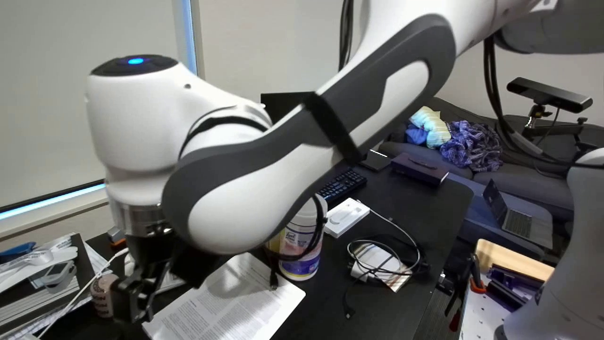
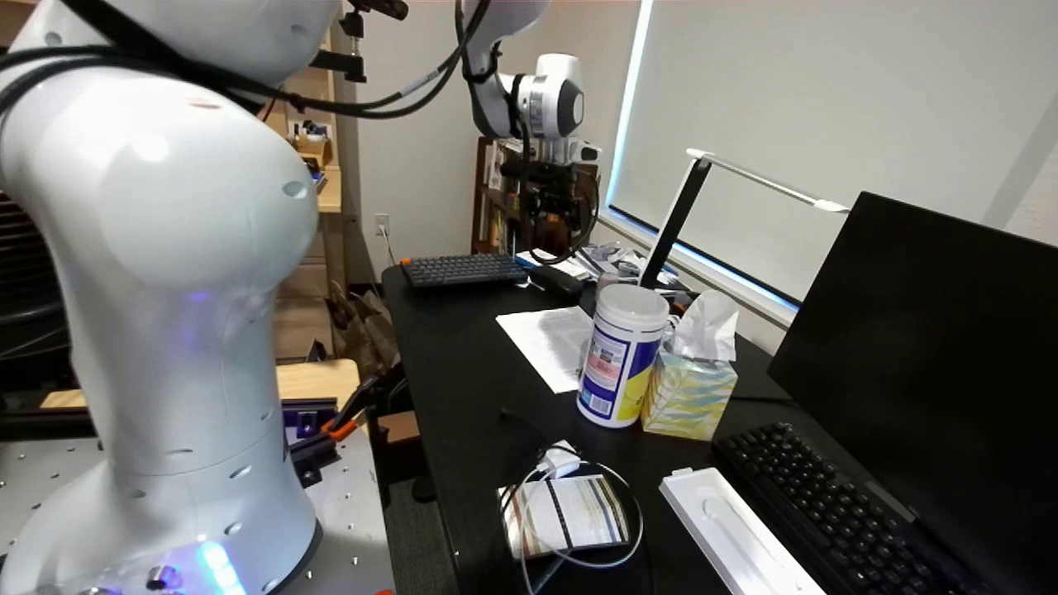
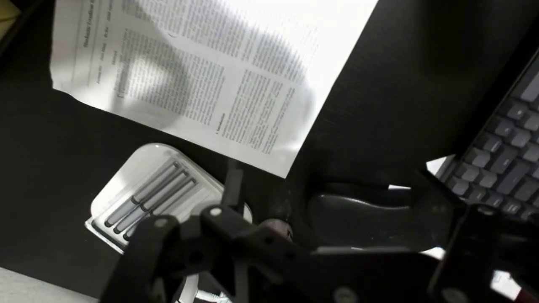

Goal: Move the eyeglass case to the right

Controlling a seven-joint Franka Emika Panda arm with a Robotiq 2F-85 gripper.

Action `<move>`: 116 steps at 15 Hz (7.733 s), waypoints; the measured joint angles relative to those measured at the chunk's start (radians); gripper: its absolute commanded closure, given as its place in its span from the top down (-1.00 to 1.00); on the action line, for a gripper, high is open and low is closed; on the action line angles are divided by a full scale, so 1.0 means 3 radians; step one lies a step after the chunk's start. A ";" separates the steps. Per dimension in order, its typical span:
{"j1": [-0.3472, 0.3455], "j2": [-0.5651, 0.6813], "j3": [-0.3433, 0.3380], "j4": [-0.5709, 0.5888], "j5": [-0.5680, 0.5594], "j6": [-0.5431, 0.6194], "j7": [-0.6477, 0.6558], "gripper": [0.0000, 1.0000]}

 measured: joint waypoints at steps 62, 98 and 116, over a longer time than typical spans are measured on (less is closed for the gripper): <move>0.0858 0.2655 -0.0901 0.3444 0.0512 -0.0544 0.4246 0.50; 0.0857 0.2751 -0.1122 0.3652 0.0514 -0.0667 0.4495 -0.99; 0.0831 0.2457 -0.0941 0.3302 0.0507 -0.1014 0.3737 1.00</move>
